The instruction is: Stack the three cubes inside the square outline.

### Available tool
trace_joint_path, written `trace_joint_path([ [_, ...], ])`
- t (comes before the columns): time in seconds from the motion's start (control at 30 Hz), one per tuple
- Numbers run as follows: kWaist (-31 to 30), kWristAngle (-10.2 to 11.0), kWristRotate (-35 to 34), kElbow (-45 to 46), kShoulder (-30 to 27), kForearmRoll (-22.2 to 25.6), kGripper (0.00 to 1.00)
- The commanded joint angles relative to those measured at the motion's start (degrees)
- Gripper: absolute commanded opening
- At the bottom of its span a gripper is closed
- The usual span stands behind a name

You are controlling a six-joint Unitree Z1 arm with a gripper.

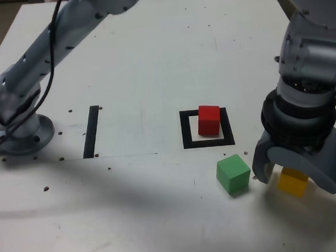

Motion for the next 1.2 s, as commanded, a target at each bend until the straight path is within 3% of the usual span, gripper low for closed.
trace_joint_path([
  [0.0, 0.2, 0.1, -0.1, -0.1, 0.2, -0.7, 0.9],
  [0.43, 0.5, 0.0, -0.6, 1.4, 0.7, -3.4, 0.78],
  [1.17, 0.7, -0.5, -2.1, 2.4, 0.5, -6.2, 0.3],
])
